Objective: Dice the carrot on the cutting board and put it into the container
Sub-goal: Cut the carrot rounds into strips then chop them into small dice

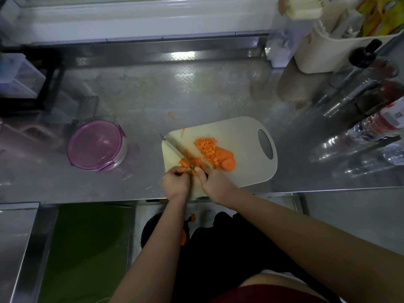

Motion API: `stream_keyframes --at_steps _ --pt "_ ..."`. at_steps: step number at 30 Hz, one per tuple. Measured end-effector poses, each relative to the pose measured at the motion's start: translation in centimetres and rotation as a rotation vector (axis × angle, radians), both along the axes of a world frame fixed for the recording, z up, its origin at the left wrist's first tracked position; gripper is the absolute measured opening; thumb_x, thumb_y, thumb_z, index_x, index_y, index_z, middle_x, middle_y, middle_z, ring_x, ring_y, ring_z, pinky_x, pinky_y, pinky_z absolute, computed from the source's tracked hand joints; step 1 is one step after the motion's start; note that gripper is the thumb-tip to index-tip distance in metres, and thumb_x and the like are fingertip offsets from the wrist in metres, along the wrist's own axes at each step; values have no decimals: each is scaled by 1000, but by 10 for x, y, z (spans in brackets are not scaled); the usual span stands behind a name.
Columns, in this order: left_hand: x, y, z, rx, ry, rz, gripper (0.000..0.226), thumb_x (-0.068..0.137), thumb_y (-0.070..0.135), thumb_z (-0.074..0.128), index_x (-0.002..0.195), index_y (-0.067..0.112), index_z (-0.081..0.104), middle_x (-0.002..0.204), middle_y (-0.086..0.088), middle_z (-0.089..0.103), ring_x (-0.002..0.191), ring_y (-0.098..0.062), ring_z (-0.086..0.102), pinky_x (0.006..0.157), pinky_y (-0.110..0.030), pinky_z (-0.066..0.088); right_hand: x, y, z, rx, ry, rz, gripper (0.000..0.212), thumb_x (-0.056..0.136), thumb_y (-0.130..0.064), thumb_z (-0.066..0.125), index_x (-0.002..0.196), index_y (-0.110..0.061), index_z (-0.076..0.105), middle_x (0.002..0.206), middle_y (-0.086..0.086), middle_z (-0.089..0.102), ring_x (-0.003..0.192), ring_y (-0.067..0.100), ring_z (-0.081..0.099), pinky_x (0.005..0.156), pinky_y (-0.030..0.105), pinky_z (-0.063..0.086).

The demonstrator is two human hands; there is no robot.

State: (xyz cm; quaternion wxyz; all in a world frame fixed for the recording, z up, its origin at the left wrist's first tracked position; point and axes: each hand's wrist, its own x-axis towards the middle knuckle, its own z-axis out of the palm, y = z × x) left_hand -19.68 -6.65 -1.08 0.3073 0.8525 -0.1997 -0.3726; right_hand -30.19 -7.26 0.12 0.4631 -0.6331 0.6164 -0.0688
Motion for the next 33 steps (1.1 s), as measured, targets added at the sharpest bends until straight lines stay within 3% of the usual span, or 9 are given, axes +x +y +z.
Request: stream_keyframes --at_steps 4,7,15,17,19,21,27,31,33 --pt "0 3 -1 -46 -13 -49 13 84 14 58 79 18 69 84 3 66 80 -18 56 71 -26 44 -1 -2 -1 -5 24 6 55 97 -50 32 118 -5 54 97 26 64 95 39 62 77 35 45" --pt "-2 6 -2 -102 -54 -79 15 87 11 56 75 19 61 80 2 61 79 -17 54 68 -24 38 -1 -2 0 34 72 24 58 97 -52 30 76 -4 54 95 28 64 91 37 62 75 35 43" --pt "3 0 -3 -156 -56 -5 19 87 17 63 104 8 64 94 -4 62 86 -15 54 78 -21 39 -3 -2 -4 -15 88 88 63 95 -56 27 109 -3 59 89 25 65 88 37 63 76 35 47" --pt "3 -2 -5 -163 -8 38 16 86 17 64 100 9 67 97 -4 66 88 -16 58 81 -22 43 -6 -4 0 -8 71 107 59 97 -53 27 90 -6 62 80 23 63 83 36 61 71 33 43" --pt "5 -5 -7 -149 36 72 9 84 16 66 92 13 69 95 -4 69 87 -18 62 86 -27 49 -9 -6 6 34 64 119 56 99 -49 27 59 -13 45 61 12 51 69 29 53 68 30 34" --pt "9 -8 -11 -132 100 104 4 80 16 69 77 19 68 85 -5 72 82 -24 67 85 -37 54 -11 -9 10 64 42 107 52 100 -47 27 56 -19 33 56 3 39 65 23 46 70 28 31" --pt "14 -14 -12 -81 172 148 14 79 16 68 66 20 64 64 -2 69 68 -26 69 78 -41 57 -11 -8 7 20 45 100 61 99 -48 28 54 -10 43 64 15 55 82 34 61 67 29 36" --pt "12 -14 -4 -83 137 132 16 79 11 64 67 21 64 72 0 67 77 -24 66 81 -37 55 6 -14 2 35 36 49 65 98 -51 27 80 3 60 84 23 63 92 37 61 74 33 41" --pt "11 -13 -2 -88 108 125 18 80 8 60 69 22 64 79 0 65 83 -23 63 81 -32 53 15 -17 2 11 25 45 62 98 -51 28 62 -6 51 83 24 63 91 37 61 72 31 40"
